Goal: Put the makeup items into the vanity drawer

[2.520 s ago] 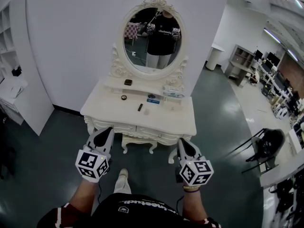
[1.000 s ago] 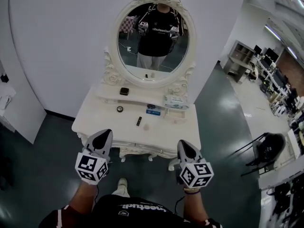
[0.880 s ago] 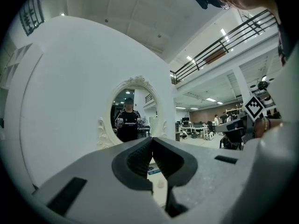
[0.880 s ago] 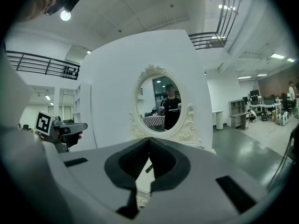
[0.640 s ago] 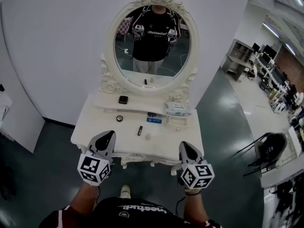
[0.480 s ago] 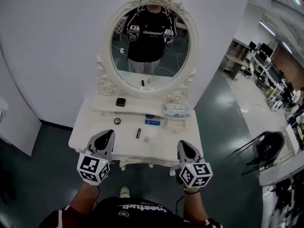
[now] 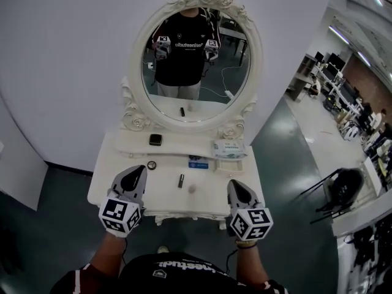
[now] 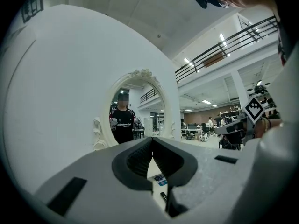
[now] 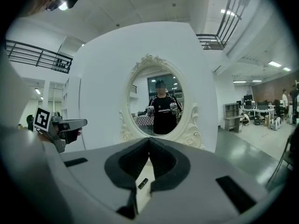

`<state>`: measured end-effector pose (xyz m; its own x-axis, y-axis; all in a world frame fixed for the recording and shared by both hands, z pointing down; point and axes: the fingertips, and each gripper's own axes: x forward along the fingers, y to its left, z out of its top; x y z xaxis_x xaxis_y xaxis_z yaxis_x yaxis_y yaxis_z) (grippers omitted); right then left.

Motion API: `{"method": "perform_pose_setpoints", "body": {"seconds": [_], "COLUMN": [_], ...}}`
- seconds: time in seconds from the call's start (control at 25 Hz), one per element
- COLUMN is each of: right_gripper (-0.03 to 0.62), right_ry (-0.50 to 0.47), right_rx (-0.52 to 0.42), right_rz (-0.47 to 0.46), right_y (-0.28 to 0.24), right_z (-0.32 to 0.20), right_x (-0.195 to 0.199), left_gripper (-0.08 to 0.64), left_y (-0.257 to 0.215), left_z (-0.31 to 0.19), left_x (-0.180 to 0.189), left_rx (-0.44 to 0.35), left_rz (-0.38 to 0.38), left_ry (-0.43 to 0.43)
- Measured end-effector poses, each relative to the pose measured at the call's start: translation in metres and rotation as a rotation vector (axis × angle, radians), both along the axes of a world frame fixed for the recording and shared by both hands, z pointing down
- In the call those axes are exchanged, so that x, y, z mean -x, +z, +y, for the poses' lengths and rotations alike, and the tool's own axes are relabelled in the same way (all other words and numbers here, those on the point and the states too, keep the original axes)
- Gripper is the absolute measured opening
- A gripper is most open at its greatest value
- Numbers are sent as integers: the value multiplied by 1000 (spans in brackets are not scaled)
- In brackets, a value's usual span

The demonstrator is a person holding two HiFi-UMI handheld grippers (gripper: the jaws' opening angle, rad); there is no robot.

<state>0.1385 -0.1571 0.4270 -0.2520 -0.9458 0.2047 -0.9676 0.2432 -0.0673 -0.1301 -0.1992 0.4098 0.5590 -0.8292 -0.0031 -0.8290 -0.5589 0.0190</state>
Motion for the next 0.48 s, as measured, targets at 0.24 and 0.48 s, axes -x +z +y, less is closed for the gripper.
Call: {"method": "perform_pose_setpoints", "body": {"seconds": [0.24,0.48], "right_gripper": [3,3], "right_ry": [5,12], "right_rx": [11,7], "right_rz": [18,27], "right_y": [2,0], "right_z": [-11,-19], "right_x": [11,16], "left_gripper": [6,6], "left_y": [0,2], "left_z": [-15,-23], "left_x": [6,7], "left_rx": [1,4], "left_rz": [19,29], "left_ry": [15,28]}}
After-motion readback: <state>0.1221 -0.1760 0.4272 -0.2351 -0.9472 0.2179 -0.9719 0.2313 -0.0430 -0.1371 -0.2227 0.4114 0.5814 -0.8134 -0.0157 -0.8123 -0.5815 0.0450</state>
